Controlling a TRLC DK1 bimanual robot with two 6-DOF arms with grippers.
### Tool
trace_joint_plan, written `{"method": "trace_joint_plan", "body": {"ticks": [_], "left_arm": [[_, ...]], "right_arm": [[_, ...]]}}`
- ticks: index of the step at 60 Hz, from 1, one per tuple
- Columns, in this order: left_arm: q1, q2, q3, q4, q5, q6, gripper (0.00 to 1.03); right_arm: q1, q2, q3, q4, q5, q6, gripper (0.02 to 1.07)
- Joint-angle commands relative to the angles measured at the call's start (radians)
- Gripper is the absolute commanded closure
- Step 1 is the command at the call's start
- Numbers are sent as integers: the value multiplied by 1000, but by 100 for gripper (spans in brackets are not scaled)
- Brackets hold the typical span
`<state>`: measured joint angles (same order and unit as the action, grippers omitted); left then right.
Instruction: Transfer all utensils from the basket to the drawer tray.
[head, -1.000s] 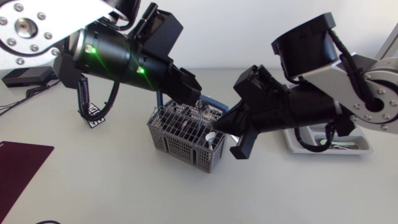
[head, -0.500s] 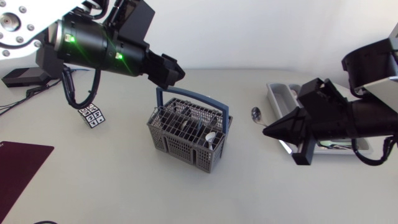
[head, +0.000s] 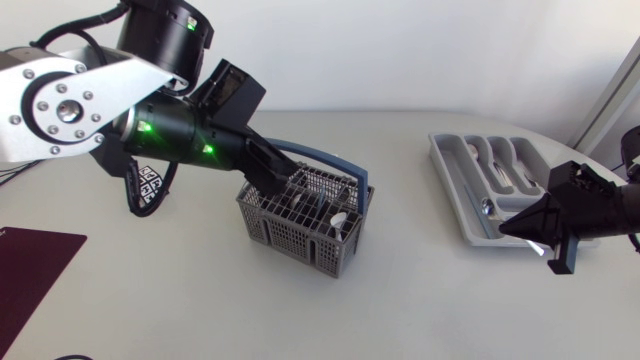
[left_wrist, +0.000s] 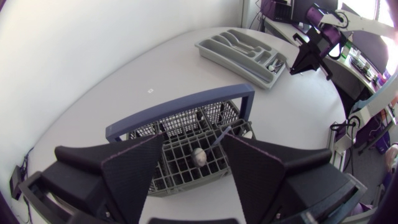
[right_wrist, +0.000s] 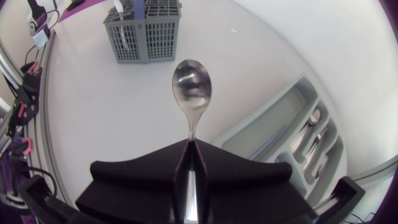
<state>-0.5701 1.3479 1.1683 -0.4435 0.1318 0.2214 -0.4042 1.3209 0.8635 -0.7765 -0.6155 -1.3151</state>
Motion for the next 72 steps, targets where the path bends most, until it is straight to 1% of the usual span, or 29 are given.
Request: {"method": "trace_joint_plan", "body": {"ticks": [1,5,14,22,27,39,49,50,56,60,64,69,72], "left_arm": [[-1,-10,-32,9,9,24,35],[1,-12,-41,9,9,33,35],[3,-18,-68,15,9,47,35],[3,-21,-87,26,9,49,35],[3,-21,-94,26,9,52,35],[4,-29,-111,28,9,61,35],[6,-36,-122,26,9,65,35],[6,-36,-122,26,9,65,35],[4,-36,-131,28,9,70,35],[3,-36,-137,28,11,76,35],[-2,-36,-141,28,11,81,35],[-5,-39,-148,28,14,91,35],[-5,-39,-154,28,20,95,35]], "right_arm": [[-67,89,60,-12,8,-148,99],[-116,159,108,-15,22,-213,99],[-180,291,193,16,100,-345,99],[-205,382,246,103,172,-394,99],[-211,436,279,126,204,-412,99],[-211,520,290,249,278,-460,99],[-212,551,301,296,310,-500,99],[-211,552,302,296,310,-501,98],[-211,555,298,338,312,-501,86],[-211,557,290,349,324,-501,82],[-211,557,279,367,341,-500,76],[-211,538,236,441,349,-496,63],[-212,515,218,453,347,-492,57]]}}
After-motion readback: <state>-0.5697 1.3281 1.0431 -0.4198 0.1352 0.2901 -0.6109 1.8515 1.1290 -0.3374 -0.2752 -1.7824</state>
